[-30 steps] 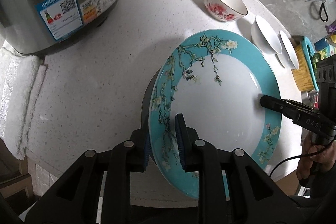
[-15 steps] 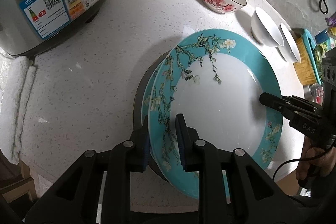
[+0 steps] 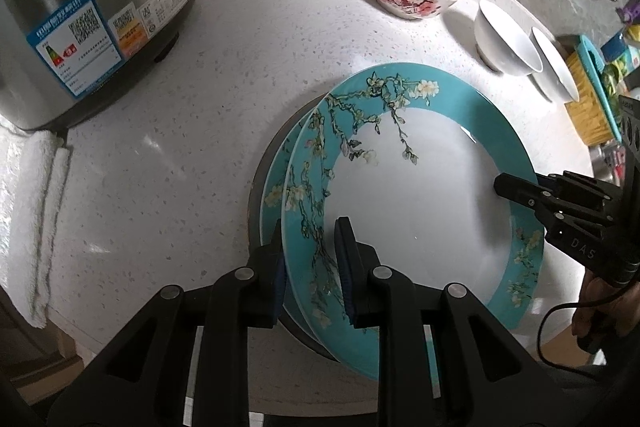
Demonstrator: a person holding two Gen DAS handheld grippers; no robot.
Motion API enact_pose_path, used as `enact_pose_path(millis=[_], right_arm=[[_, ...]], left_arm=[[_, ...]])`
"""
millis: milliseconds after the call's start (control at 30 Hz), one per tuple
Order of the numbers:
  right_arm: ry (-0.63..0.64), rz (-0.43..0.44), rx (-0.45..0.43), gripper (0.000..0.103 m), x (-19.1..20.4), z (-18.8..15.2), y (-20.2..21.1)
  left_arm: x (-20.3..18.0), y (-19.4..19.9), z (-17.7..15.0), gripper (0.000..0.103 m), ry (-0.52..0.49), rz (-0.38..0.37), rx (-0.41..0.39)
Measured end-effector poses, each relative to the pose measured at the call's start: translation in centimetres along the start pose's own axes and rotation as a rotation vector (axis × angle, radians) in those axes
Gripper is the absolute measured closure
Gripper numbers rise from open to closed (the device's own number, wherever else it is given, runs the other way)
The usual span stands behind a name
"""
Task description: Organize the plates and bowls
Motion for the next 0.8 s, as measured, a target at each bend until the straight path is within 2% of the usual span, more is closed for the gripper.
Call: enact_pose_path(millis=[633,700,733,800], right_arm=[[0.106,-0.113,-0.058,0.075,1.8,-0.2,-0.2],[0.115,-0.116,-0.062,0.075,2.0,-0.3,-0.1],[0.121,-0.118,-0.060,0.075,2.4,-0.3,-0.1],[0.116,-0.108,-0.057,0.075,2.7,-0.5,-0.1]], left_arm=[[-2.3,-0.6,0.1,0.075,-0.148,0.168,-0.065],[-2.5,-0.7,0.1,0.069,-0.159,0.182,-0.068],[-2.6,-0.8,0.1,0.058,-0.158,0.179,-0.064],[-2.6,-1.2,0.1,0.055,-0.154,0.170,-0.057]])
Point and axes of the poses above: each gripper's, at about its wrist camera, not at the fingertips, and y roughly against the way its jaws point, x to its left, z to its top, the point moved 4 cm from there along -y, roughly the way its jaws point, and after that the axes turned 2 degrees about x, right-handed, at the moved point
